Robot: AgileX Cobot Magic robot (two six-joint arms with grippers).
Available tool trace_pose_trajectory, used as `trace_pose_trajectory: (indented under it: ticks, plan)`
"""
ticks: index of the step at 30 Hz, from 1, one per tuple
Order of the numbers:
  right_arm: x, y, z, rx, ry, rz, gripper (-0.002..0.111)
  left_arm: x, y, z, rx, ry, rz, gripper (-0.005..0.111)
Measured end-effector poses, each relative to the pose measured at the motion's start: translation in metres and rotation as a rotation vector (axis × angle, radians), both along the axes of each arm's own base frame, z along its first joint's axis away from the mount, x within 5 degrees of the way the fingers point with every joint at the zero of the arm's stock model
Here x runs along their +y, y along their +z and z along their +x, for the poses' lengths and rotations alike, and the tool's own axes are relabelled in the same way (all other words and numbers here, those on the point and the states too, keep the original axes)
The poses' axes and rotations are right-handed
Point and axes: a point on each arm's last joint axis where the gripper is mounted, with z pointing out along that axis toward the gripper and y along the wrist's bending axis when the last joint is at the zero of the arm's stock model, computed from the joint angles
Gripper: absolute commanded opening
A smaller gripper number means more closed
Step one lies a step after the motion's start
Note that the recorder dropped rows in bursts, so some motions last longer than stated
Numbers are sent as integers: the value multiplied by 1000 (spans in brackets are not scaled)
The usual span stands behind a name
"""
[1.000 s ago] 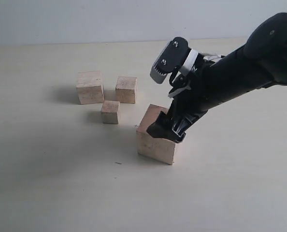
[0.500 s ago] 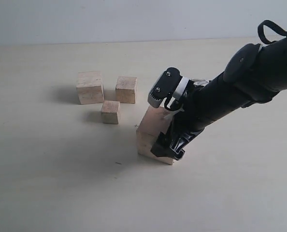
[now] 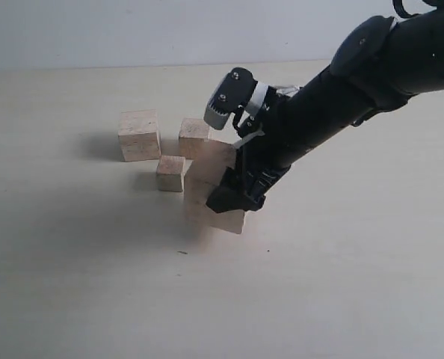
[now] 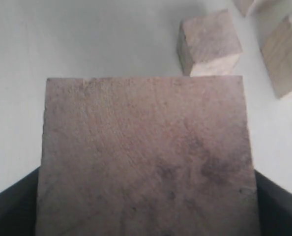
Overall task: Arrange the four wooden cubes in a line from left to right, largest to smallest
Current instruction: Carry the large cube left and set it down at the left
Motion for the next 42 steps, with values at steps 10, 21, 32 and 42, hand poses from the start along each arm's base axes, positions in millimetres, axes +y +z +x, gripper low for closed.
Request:
trace_pose_trajectory:
  ticks: [10,21,32,42]
  plan:
    - [88,61,22,-201,341,190,0,0,0,0,0,0,0,0]
    - [130,-17,22,-200,520,21,0,0,0,0,0,0,0,0]
    - [134,-35,31,-194,400,9,0,0,0,0,0,0,0,0]
    - [137,-41,30,-158,360,9,0,0,0,0,0,0,0,0]
